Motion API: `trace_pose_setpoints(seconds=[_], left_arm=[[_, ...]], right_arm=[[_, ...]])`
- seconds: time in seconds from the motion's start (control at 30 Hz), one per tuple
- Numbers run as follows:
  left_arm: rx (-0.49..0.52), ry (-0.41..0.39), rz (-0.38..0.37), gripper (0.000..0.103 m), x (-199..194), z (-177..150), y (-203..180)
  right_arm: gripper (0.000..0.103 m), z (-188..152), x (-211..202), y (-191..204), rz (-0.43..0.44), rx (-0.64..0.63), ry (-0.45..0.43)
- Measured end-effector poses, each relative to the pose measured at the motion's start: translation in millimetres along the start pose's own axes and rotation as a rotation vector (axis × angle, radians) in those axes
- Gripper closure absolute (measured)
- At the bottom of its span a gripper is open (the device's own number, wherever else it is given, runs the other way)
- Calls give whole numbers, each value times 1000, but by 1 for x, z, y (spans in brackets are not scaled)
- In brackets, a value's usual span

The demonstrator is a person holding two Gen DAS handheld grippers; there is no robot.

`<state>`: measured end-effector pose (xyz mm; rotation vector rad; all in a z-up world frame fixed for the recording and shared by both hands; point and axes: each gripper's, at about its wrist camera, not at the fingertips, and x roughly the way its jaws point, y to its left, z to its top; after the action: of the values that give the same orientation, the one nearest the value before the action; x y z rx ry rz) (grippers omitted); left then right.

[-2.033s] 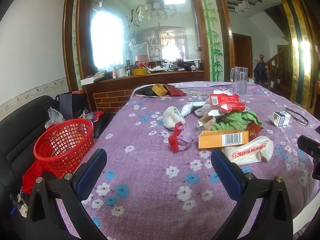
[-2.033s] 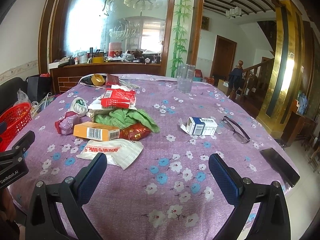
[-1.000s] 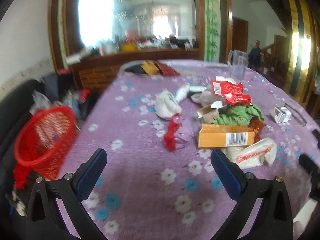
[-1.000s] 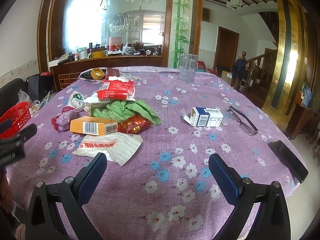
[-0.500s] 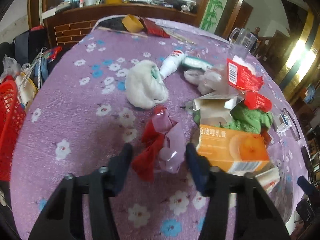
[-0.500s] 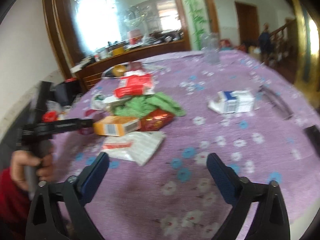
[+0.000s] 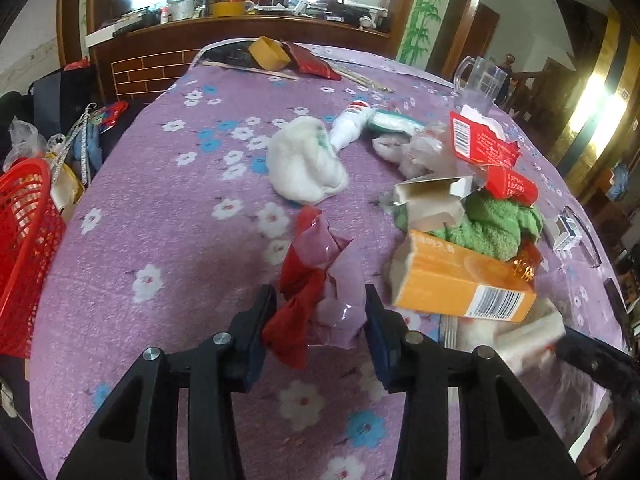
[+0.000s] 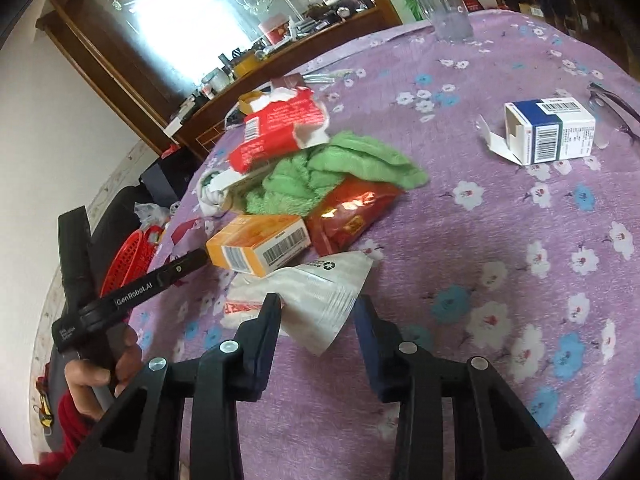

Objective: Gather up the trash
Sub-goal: 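Grasp the crumpled red plastic wrapper with the left gripper while the right grasps the white printed bag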

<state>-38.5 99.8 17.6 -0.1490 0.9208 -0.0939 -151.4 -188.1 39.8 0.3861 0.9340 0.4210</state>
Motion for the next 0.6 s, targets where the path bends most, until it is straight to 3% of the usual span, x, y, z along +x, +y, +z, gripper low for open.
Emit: trace_pose_setpoints(seconds=[0.2, 0.27, 0.43, 0.6], left_arm=[[-27, 4, -2, 61, -3, -4, 13], [-31, 1, -1, 61, -4, -6, 16], [-37, -6, 1, 61, -7, -9, 19], [-36, -15, 3, 61, -9, -10, 21]], right_arm=[[60, -26, -8, 46, 127, -194, 118], [57, -37, -12, 63, 131, -292, 147], [39, -37, -26, 75, 88, -422, 108], [34, -29, -22, 85, 95, -537, 109]])
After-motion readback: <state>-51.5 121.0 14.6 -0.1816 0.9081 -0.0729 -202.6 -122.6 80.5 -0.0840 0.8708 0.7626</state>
